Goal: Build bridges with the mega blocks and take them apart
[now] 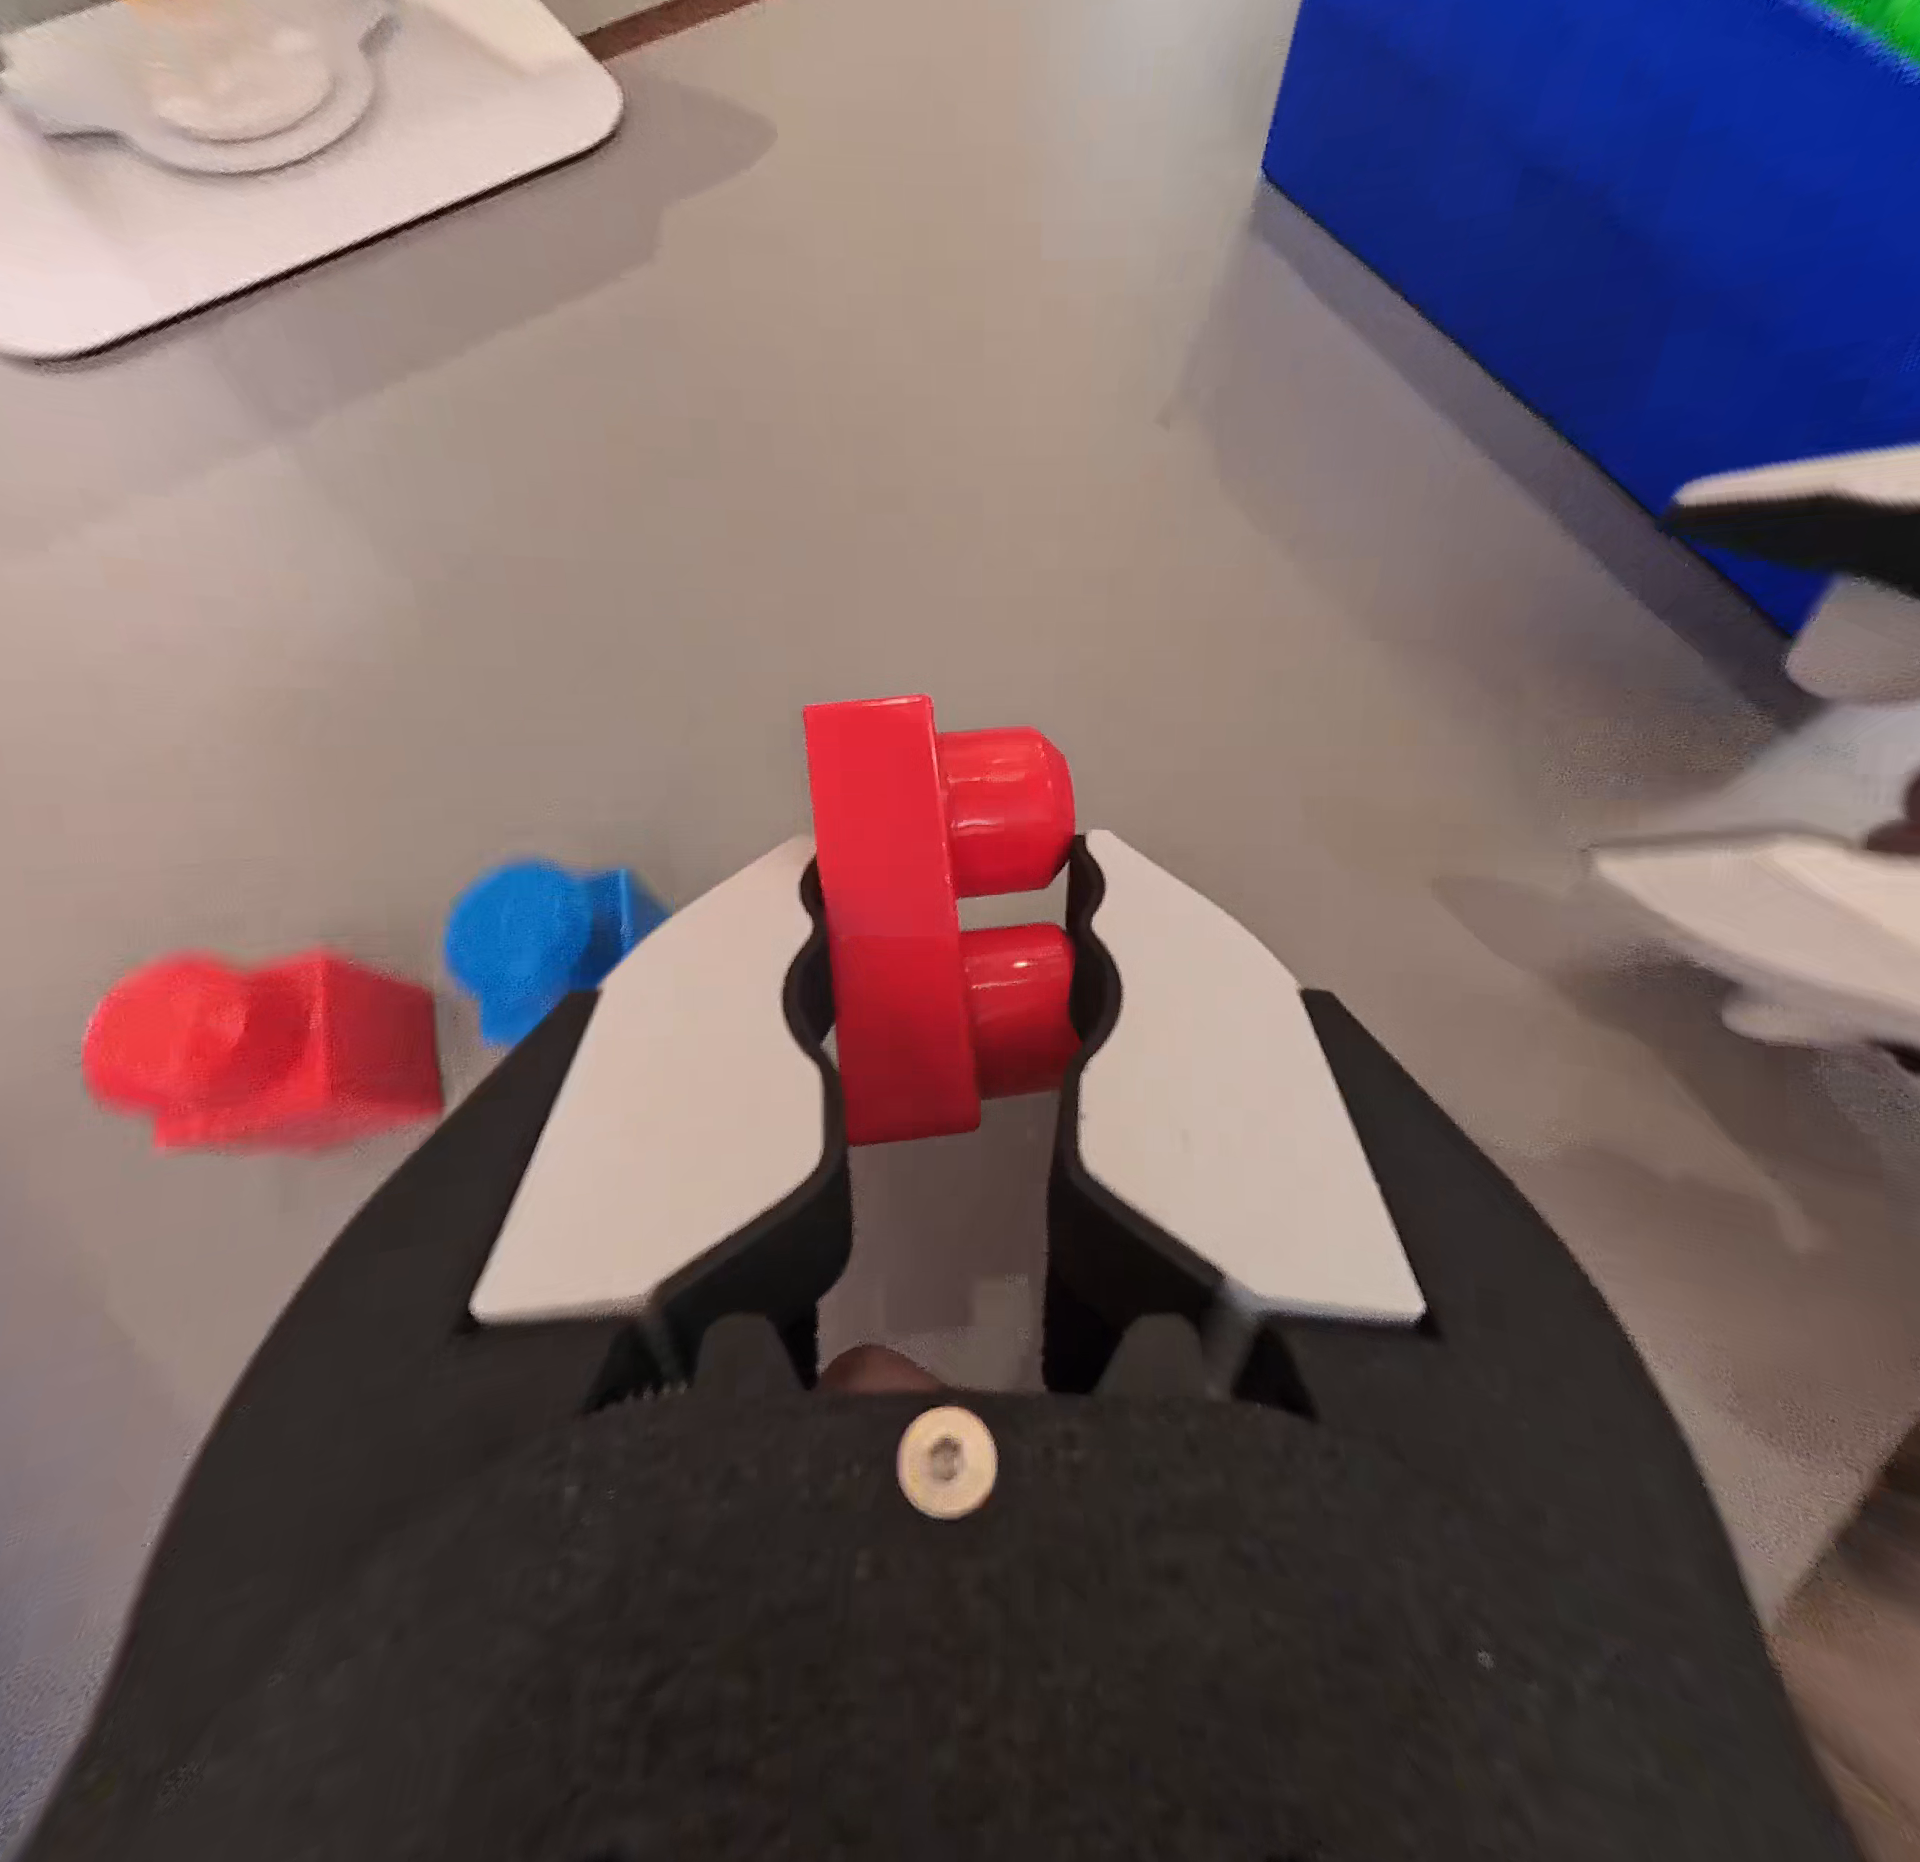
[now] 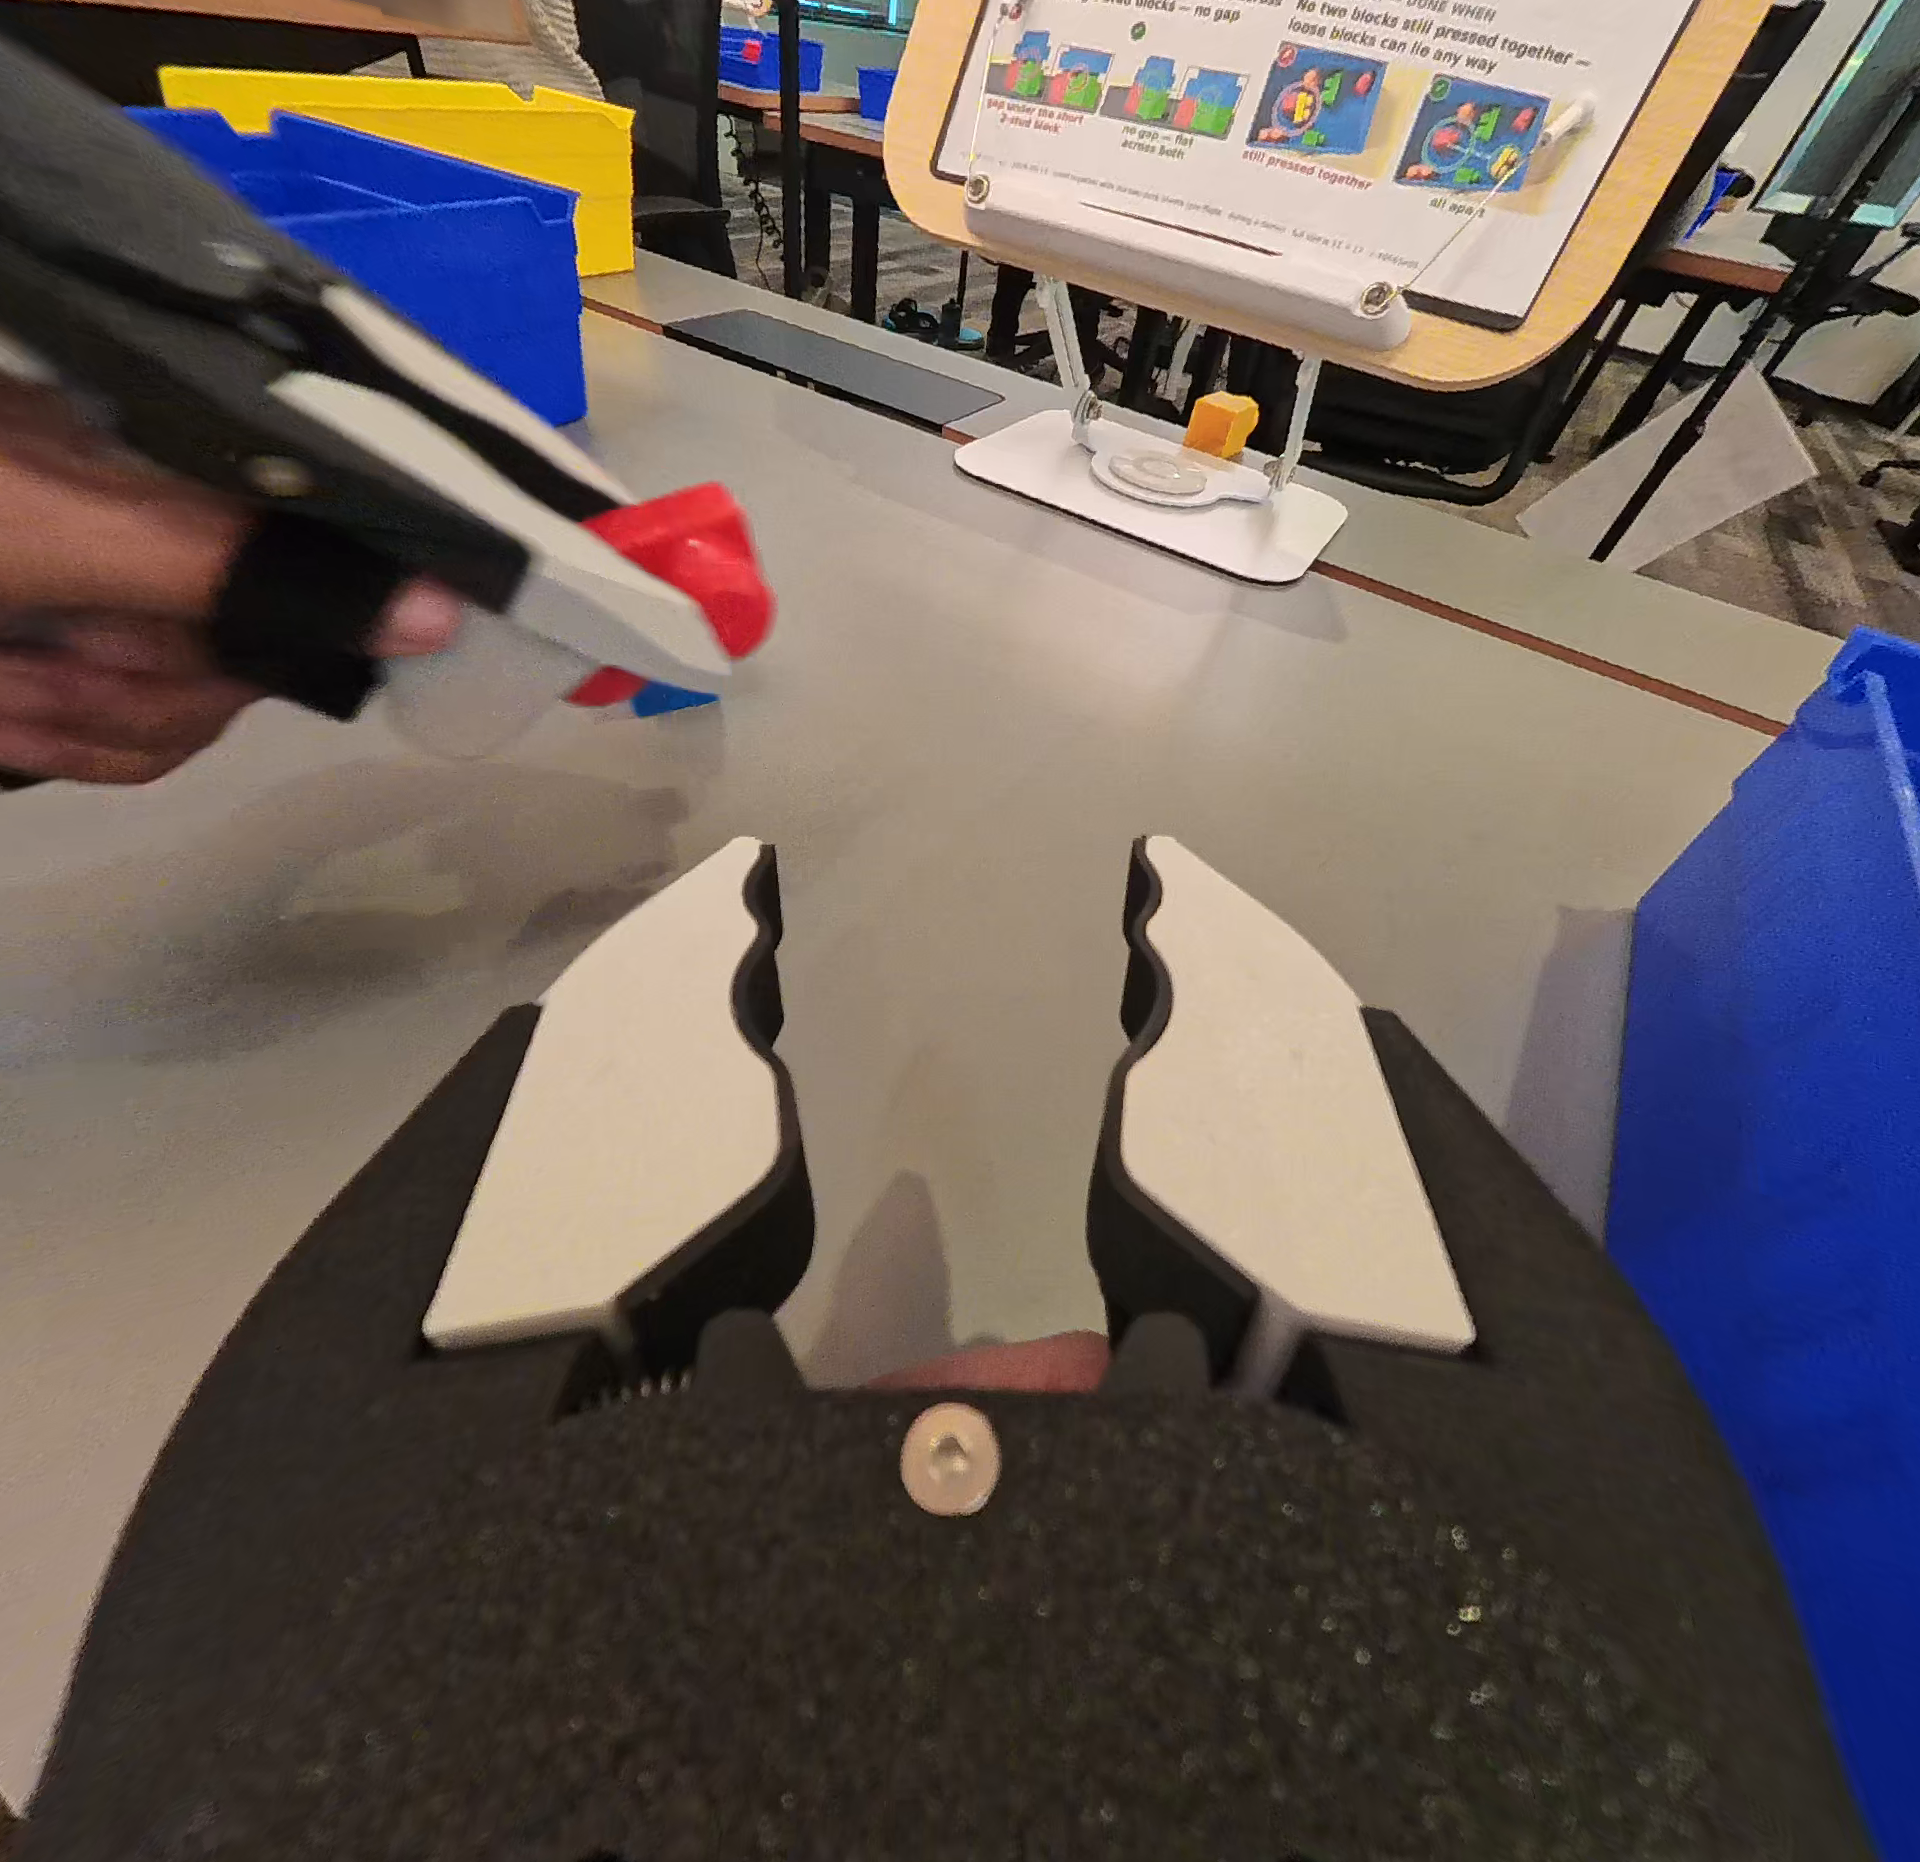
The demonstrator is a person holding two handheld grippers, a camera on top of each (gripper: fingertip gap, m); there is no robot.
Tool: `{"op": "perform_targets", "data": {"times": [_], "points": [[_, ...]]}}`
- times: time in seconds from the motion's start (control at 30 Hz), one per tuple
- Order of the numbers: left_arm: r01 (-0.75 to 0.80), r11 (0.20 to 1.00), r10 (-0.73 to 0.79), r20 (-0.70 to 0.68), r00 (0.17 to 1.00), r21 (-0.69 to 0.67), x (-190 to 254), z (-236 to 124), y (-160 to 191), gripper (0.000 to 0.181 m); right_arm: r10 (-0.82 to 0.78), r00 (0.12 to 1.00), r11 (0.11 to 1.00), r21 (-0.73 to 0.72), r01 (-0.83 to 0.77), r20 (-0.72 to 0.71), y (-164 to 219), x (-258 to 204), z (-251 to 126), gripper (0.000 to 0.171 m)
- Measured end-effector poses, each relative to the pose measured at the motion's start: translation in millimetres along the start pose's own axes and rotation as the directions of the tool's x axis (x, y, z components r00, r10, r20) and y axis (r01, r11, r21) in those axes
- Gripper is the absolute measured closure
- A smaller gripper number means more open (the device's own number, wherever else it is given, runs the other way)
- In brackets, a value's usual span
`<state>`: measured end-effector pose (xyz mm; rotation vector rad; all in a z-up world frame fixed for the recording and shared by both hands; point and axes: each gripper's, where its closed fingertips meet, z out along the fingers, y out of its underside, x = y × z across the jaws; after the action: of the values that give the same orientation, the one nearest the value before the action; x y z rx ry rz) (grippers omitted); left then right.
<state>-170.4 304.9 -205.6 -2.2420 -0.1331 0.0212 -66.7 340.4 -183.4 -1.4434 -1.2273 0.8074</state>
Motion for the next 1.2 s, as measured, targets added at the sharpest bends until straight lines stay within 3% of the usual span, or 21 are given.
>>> {"op": "perform_targets", "data": {"times": [0.13,0.33,0.63,0.97,1.2], "points": [[-0.027,0.997,0.024,-0.047,0.999,-0.068,0,42,-19,0.139,0.011,1.000,1.000,0.003,-0.011,0.009,0,0,0,0.108],[-0.001,0.974,-0.009,-0.046,0.999,-0.228,-16,84,-10,0.139,0.005,1.000,1.000,0.000,-0.005,0.010,0,0,-1,0.108],[0.038,0.964,-0.031,0.030,0.999,-0.263,-34,90,6,0.139,0.012,1.000,1.000,-0.006,-0.012,0.014,2,0,0,0.108],[0.031,0.965,-0.025,0.026,0.999,-0.262,-36,91,8,0.138,0.008,1.000,1.000,-0.006,-0.008,0.009,2,2,-1,0.108],[0.005,0.989,0.003,0.051,0.999,-0.150,-32,67,-17,0.113,0.009,1.000,1.000,-0.007,-0.009,0.012,2,1,0,0.108]]}}
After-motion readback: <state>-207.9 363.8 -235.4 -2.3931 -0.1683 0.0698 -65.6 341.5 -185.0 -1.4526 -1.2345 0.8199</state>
